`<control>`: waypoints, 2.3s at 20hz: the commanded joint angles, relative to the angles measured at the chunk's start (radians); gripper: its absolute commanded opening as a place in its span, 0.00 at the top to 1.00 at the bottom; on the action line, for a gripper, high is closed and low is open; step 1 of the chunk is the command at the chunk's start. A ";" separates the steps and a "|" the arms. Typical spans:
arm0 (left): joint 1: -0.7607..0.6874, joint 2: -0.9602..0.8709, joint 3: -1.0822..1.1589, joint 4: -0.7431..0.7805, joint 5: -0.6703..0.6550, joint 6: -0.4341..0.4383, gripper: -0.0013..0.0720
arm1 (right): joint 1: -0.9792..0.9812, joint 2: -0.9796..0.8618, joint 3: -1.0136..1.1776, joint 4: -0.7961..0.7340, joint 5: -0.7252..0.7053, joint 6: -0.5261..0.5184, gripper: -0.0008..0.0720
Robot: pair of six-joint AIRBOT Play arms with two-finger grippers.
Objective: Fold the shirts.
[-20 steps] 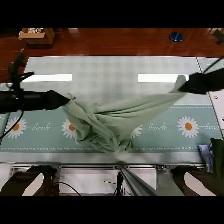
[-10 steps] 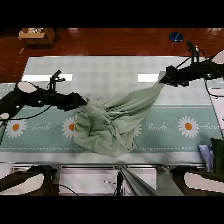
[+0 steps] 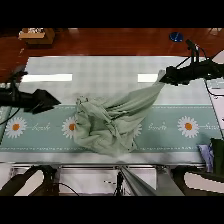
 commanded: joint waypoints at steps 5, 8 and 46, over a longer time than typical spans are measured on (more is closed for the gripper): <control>-0.027 0.406 -0.394 -0.001 -0.068 -0.133 0.21 | -0.001 0.003 0.000 -0.041 -0.003 -0.032 0.95; -0.090 0.412 -0.525 -0.055 -0.049 -0.151 0.21 | 0.000 0.003 0.000 -0.040 0.006 -0.032 0.95; -0.419 0.381 0.044 -0.285 0.447 -0.023 0.94 | -0.001 0.270 0.127 -0.048 0.026 -0.077 0.95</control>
